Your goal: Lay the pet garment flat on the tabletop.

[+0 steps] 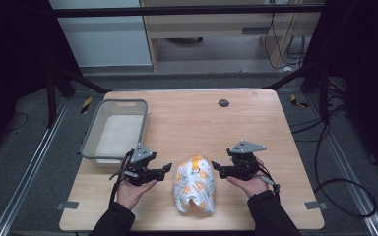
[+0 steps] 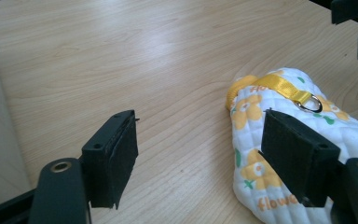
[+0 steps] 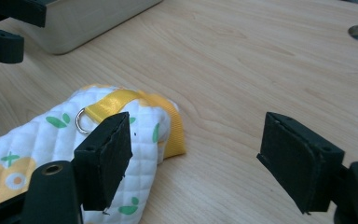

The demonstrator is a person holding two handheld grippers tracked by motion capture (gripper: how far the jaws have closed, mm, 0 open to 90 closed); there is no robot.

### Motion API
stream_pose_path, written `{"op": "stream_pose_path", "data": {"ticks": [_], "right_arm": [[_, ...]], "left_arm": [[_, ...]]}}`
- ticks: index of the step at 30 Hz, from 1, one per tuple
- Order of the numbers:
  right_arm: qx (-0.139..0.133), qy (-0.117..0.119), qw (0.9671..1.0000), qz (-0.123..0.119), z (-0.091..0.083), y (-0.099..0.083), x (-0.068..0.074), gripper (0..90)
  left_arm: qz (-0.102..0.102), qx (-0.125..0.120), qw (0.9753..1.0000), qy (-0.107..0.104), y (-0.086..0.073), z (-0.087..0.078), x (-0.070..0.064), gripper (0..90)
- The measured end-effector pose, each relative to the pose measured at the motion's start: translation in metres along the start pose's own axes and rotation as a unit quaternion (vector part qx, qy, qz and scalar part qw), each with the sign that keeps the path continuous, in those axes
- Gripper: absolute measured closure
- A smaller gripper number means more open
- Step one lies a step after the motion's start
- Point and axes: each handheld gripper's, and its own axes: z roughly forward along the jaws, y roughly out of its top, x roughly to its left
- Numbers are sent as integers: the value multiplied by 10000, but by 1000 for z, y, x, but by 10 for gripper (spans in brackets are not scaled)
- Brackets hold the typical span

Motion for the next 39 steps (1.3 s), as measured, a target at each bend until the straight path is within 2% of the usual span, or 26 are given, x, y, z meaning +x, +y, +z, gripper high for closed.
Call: {"op": "stream_pose_path", "data": {"ticks": [8,12,23,27,29,39], "right_arm": [[75,146,9999,44,11,-4,2,289],[159,330,9993,48,19,-8,5,311],[322,471,9984,-55,30,-12,12,339],[357,536,9979,-28,32,-14,12,364],[385,624,9973,3,33,-15,13,394],[483,850,9952,7,36,-16,15,514]], "left_arm": [[-47,226,9996,-150,-7,15,-3,280],[57,398,9989,-249,-10,22,-7,296],[229,663,9968,-377,-14,35,-14,357],[257,717,9962,-433,-15,37,-15,401],[178,713,9959,-536,-18,38,-14,435],[110,831,9934,-782,-25,45,-16,575]]}}
